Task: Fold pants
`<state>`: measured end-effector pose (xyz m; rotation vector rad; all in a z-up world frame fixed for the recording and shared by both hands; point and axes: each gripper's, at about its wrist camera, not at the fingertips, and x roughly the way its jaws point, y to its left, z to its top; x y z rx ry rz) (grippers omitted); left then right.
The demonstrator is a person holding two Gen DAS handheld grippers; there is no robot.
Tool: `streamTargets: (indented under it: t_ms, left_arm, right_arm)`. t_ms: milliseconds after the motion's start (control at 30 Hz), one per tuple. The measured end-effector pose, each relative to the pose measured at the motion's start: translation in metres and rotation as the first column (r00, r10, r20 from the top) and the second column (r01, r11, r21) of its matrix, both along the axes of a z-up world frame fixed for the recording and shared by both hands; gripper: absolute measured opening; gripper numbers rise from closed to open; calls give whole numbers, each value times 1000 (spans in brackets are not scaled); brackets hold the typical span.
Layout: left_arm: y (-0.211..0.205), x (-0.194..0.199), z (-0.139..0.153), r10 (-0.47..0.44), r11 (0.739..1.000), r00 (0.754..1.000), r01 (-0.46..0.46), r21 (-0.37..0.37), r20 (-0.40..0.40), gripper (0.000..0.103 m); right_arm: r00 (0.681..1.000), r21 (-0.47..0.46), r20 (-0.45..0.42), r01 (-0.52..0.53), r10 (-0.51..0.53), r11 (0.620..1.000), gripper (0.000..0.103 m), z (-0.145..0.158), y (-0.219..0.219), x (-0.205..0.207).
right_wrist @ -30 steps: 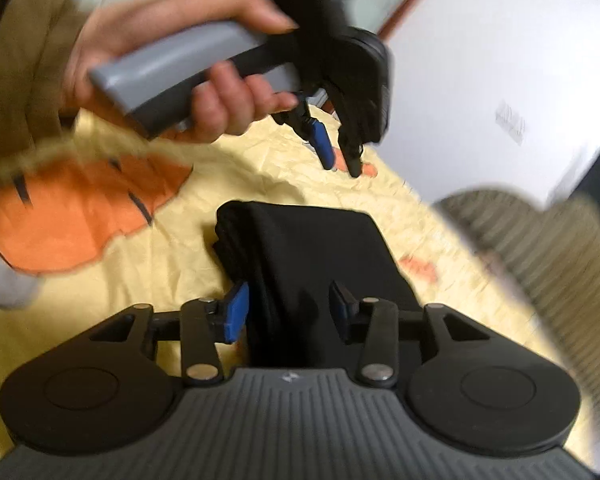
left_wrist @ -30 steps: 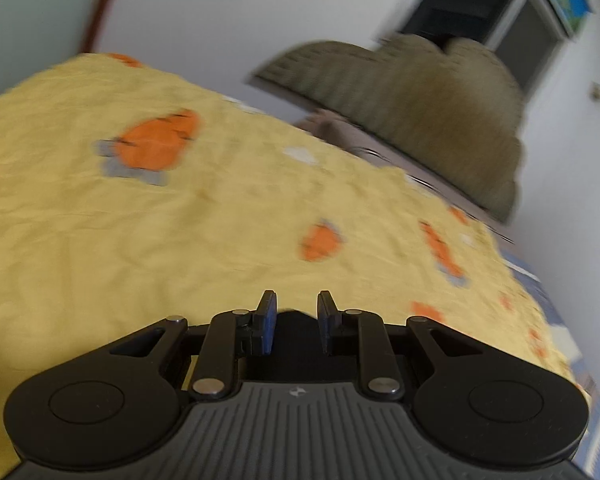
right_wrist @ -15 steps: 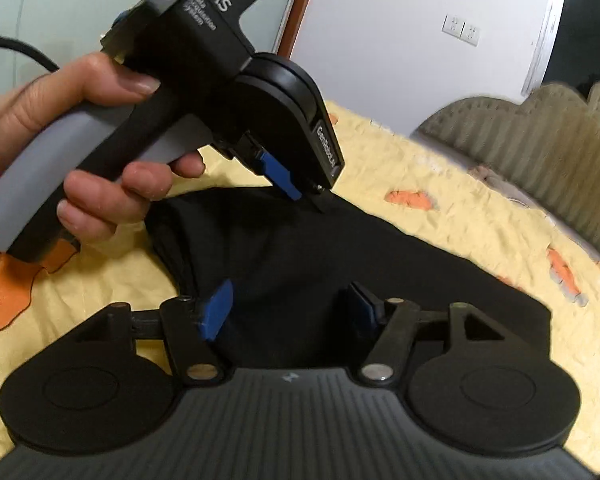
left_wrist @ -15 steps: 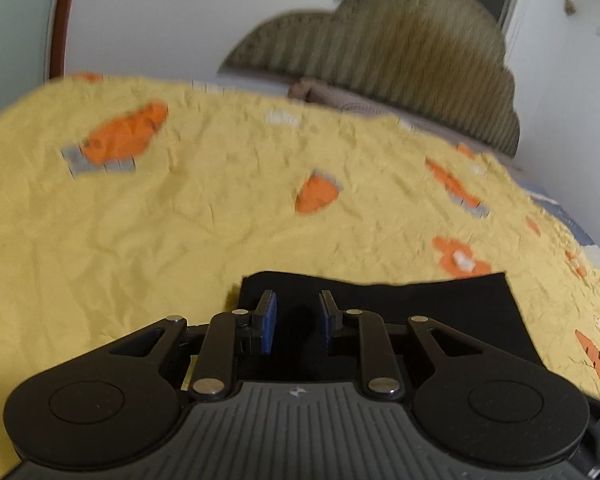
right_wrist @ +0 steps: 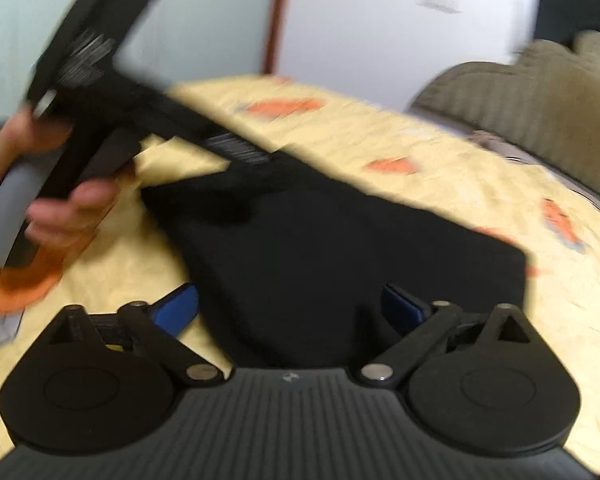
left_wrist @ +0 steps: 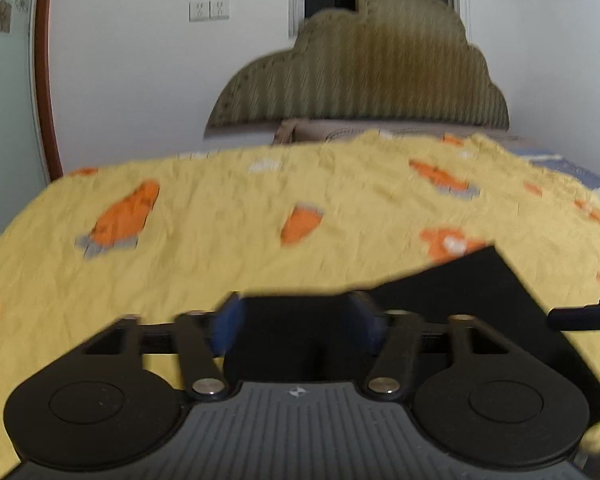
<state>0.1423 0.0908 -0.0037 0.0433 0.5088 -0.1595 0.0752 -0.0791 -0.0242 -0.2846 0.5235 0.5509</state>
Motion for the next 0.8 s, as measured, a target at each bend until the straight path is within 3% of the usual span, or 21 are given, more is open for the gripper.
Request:
streamTargets:
  t_ms: [100,233,333,367,400,433,467,533,567,667,800]
  left_arm:
    - [-9,20,4,40,999,999,-40,-18,0,75]
    - [-12,49,-15,119,992,989,-122,-35,-89,75]
    - [-11,52,-34,144,989,984,-147,-19,-107,75]
    - [-11,51,-38,146,989,984,-148,-13,-106,75]
    - [-10,52,-42,146,989,983,-148,-10,-110,75]
    - [-10,53,-44,147,989,983,-149,-9,-114,75]
    - [-10,54,-46,146,989,982,-148,-7,-117,76]
    - [-10,56,-49,148,989,981,-150,-2,-126,77]
    - [-9,57,-50,152,988,979,-154,-4,-134,79]
    - [-1,60,-56,156,984,972,-169,-62,-173,82]
    - [11,63,-59,154,972,966,-186,-145,-207,84]
  right_arm:
    - [992,131,-34,123,-120,984,103,10,-44,30]
    - [951,226,-111,308,-290,924,103,20,-89,75]
    - [917,254,-214,384,-336,888,103,16,-101,110]
    - [920,284,-228,377,-320,882,103,15,-105,115]
    - [942,354,-211,322,-261,878,103,13,-109,117]
    - [961,428,-181,267,-208,863,92,10,-113,116]
    - [961,446,-195,265,-196,855,76,6,-118,120]
    - [943,379,-249,305,-222,874,65,0,-112,139]
    - [941,352,-253,305,-224,885,64,-3,-108,148]
    - [918,246,-284,349,-277,904,54,-20,-104,170]
    - [918,171,-260,350,-301,921,54,-24,-93,181]
